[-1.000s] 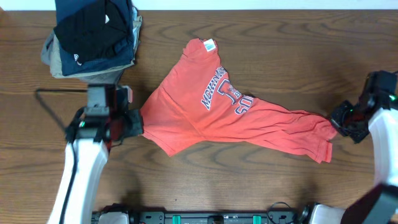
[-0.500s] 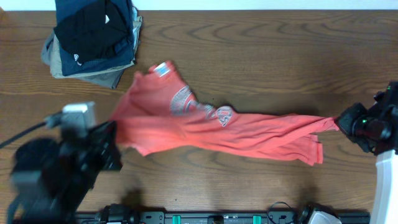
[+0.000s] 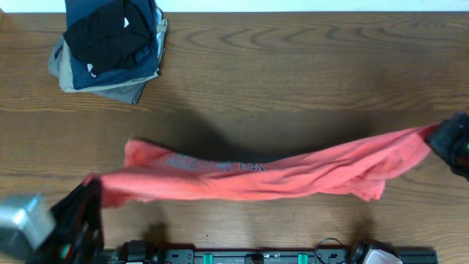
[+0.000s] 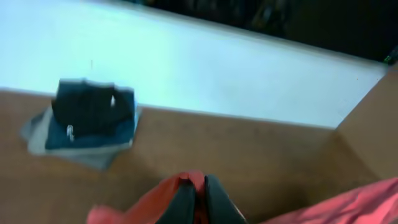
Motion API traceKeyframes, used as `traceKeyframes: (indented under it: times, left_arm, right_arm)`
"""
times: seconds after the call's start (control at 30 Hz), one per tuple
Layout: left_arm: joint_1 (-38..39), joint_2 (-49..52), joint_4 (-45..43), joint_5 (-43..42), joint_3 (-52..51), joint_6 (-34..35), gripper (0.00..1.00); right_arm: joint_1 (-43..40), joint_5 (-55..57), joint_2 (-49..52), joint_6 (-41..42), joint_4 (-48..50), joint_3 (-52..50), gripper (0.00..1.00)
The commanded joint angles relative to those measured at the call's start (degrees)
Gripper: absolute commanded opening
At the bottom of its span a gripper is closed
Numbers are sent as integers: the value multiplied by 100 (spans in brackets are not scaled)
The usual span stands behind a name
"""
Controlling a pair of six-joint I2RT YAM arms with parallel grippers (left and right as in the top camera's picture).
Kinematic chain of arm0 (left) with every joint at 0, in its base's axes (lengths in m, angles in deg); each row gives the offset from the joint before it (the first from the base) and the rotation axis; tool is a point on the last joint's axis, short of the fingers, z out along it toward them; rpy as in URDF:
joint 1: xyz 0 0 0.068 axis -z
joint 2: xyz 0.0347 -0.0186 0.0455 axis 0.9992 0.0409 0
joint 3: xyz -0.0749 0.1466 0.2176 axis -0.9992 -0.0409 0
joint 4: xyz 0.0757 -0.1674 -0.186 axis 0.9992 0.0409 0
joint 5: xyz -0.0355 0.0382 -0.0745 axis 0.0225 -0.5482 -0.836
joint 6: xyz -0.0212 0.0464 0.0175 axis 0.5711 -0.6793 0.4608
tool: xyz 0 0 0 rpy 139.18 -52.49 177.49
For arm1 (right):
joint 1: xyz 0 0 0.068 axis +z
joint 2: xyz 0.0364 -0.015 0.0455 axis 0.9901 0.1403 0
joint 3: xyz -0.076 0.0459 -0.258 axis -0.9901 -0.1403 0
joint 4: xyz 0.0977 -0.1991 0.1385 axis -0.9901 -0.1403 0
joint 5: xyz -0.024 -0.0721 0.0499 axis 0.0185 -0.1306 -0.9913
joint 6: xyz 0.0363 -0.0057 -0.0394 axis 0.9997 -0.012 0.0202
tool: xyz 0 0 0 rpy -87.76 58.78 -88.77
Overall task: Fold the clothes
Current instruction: 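Lift the shirt with both grippers, shake and lay it flat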
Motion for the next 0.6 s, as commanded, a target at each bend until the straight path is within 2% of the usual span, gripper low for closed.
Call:
traceKeyframes:
  times: [0.0, 0.23, 0.33, 0.43, 0.57]
  left_arm:
    - [-24, 70, 114, -85, 684, 81, 6]
    - [-24, 448, 238, -55, 1399, 76, 6]
    - [-24, 826, 66, 376, 1449, 31, 6]
    - [-24, 1460, -138, 719, 1449, 20, 6]
    - [-24, 2601, -358, 713, 1449, -13, 6]
  right_arm:
    - [90, 400, -61, -210, -289, 728, 1]
    - [90, 402, 203, -531, -848, 1851, 1]
    - [90, 424, 481, -566, -831, 2149, 1]
    - [87, 551, 881, -562, -693, 2323, 2]
    - [87, 573, 1600, -481, -306, 2334, 1]
